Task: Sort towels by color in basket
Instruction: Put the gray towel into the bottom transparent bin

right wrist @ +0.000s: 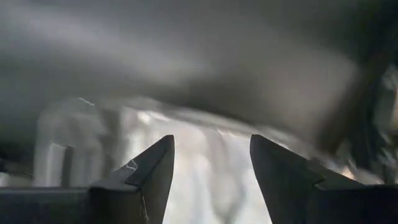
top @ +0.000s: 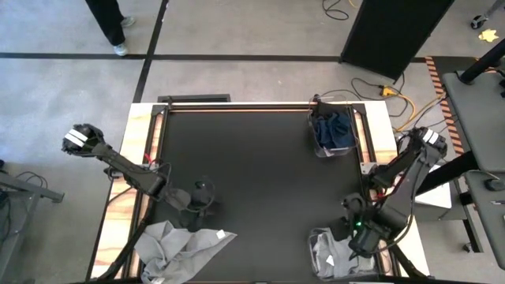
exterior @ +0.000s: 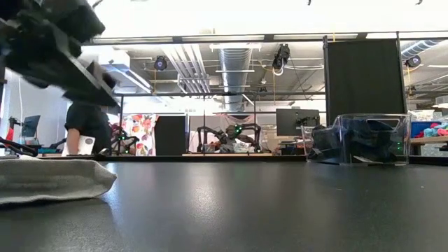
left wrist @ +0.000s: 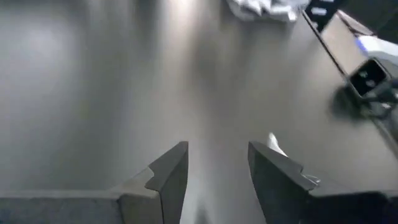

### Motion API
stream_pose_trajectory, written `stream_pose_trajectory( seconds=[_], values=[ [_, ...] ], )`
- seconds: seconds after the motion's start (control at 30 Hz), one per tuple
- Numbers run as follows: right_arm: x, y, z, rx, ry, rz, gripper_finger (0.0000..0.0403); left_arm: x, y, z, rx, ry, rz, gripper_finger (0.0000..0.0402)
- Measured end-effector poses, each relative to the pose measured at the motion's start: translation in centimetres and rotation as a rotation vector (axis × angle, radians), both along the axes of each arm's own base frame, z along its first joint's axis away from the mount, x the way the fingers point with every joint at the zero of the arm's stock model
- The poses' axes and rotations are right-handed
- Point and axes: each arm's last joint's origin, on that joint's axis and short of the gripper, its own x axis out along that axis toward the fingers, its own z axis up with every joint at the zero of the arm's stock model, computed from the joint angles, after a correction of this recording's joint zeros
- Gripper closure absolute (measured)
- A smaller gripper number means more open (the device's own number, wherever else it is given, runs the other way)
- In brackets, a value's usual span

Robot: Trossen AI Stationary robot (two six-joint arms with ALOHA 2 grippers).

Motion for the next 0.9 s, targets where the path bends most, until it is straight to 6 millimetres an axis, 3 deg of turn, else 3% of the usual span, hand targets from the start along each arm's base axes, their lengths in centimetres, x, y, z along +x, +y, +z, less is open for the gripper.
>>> stream_pose_trajectory(
  seconds=[0.17,0.3,0.47,0.7,0.9],
  values=[
    [1.7,-1.2,2.1,-0.172,-0.177,0.108,0.0204,-0.6,-1.1,0.2,-0.228,0.28,-0.111,0.0249],
    [3.8,-3.2,4.3,-0.402,-0.284,0.277,0.0202,-0.7,-2.5,2.7,-0.264,0.53,-0.057,0.0249],
    [6.2,-5.2,6.1,-0.636,-0.32,0.47,0.0204,-0.9,-5.7,6.0,-0.261,0.7,-0.072,0.0249],
    [8.5,-5.3,5.8,-0.716,-0.344,0.62,0.0186,-2.9,-9.2,6.5,-0.338,0.983,0.147,0.0236],
    [10.1,-4.1,3.6,-0.743,-0.288,0.716,0.0148,-5.1,-10.8,3.8,-0.373,1.187,0.306,0.0197]
  ],
)
